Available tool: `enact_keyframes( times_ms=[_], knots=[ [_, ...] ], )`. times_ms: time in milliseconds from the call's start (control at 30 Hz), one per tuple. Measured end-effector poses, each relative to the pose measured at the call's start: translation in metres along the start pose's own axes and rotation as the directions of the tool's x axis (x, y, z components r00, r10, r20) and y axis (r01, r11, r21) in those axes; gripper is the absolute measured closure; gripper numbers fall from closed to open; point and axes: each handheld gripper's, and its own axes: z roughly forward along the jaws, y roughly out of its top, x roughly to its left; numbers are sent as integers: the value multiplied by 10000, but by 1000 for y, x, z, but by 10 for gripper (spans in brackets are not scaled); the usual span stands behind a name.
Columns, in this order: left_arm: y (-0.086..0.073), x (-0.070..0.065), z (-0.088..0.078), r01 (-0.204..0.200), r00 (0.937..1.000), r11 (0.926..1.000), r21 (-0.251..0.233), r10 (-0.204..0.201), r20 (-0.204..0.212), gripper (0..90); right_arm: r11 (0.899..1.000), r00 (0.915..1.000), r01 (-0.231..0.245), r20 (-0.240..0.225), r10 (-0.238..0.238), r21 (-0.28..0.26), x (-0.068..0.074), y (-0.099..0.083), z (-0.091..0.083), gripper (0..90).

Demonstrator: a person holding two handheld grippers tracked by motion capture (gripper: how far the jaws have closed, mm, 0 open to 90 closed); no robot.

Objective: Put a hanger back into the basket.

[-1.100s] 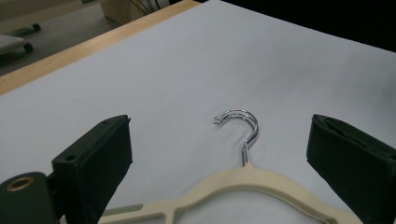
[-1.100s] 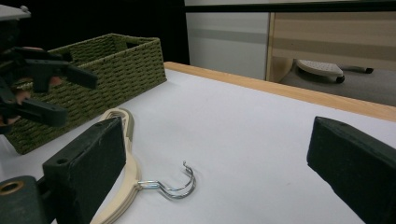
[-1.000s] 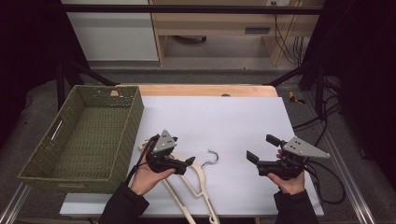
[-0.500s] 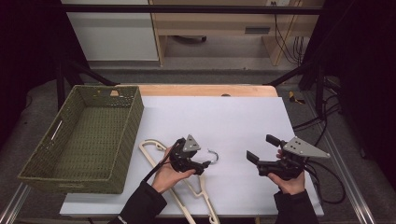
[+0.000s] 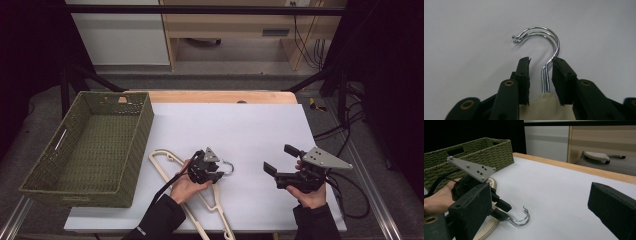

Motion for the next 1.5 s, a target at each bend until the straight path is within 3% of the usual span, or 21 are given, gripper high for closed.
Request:
enact_keyframes(
  times_ms=[200, 333, 567, 900, 1167, 1500],
  knots=[
    [-1, -1, 5, 152, 9996, 9996, 235, -158, 220, 788, 10000, 10000, 38, -18, -38, 32, 0, 0, 1, 59],
    [-1, -3, 3, 262, 9994, 9996, 114, -264, 210, 858, 10000, 9999, 72, -78, -71, 49, 1, -1, 2, 61],
    [-2, -6, -2, 345, 9994, 9994, -54, -345, 33, 881, 9996, 9997, 85, -252, -77, 288, 4, -4, 8, 64],
    [-3, -14, -20, 104, 9998, 9967, -804, -120, -188, 885, 9976, 9971, -153, -732, 203, 680, 16, -12, 23, 114],
    [-5, -18, -37, 13, 9998, 9897, -1433, -44, -215, 886, 9837, 9879, -482, -1368, 725, 1730, 37, -31, 47, 177],
    [-6, -19, -49, -29, 9997, 9837, -1800, -11, -225, 885, 9645, 9668, -610, -2251, 1211, 2569, 62, -46, 70, 263]
  ],
)
